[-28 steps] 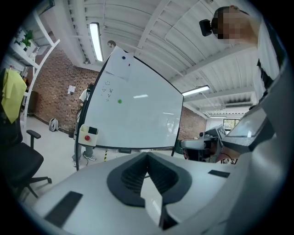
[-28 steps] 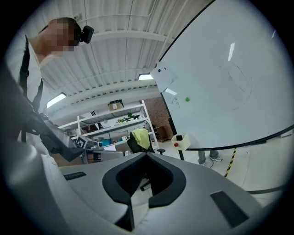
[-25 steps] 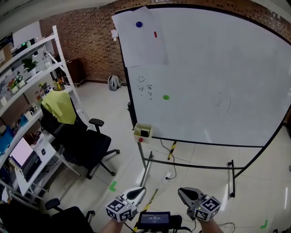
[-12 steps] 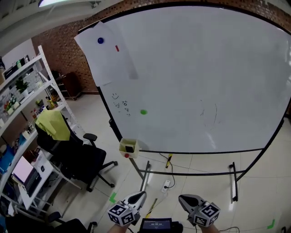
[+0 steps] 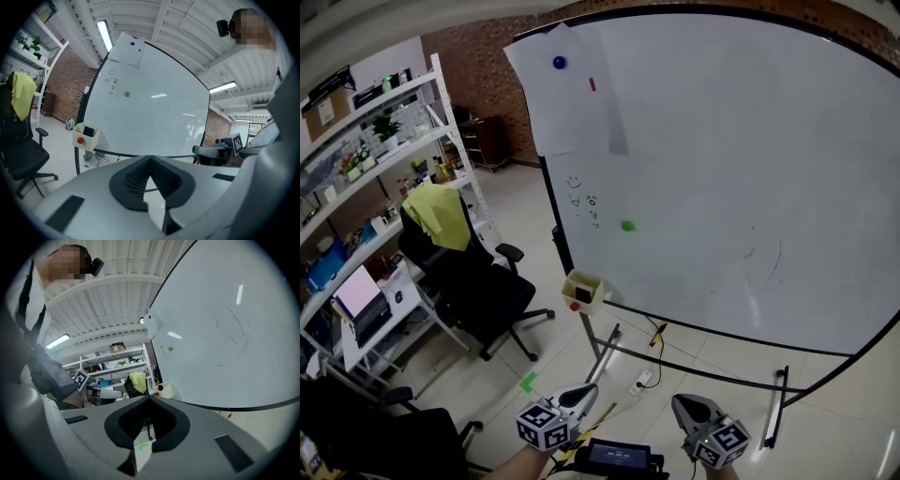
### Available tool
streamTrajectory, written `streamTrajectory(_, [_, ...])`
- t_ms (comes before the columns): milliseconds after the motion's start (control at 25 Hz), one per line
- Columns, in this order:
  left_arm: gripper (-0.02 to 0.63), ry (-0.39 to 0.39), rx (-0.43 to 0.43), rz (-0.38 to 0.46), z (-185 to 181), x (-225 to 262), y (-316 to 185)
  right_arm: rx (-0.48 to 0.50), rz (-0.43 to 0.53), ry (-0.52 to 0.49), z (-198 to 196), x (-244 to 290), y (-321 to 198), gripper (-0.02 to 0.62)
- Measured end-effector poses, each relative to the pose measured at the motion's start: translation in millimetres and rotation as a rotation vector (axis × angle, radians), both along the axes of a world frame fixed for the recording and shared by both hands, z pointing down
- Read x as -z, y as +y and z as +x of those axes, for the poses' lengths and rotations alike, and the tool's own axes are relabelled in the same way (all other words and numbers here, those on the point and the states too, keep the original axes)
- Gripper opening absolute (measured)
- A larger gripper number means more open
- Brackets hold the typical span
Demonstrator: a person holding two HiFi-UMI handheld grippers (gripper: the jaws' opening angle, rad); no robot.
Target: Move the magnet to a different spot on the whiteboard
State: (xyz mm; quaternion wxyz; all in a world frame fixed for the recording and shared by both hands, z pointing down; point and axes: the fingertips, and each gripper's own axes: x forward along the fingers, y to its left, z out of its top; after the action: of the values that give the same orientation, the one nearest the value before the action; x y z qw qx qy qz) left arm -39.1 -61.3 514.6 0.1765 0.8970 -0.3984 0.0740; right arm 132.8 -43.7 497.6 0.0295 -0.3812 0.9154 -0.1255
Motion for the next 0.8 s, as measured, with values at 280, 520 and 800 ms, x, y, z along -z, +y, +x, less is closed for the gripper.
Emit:
streamTrajectory(280, [0.023,-0.014,0.019,0.015,-16,2,-19,0.025,0.049,0.056,-15,4,-28,0.015])
streamTrajectory(520, [0.023,0.030,-0.030,0.029,-8,6,-47,-0.028,0.067,0.104,-8,18,-49,0.016])
streamTrajectory(800, [0.023,0.084,-0.090,0.064,-28,20,-101,-0.052,0.149,0.253,-38,42,-106,0.016])
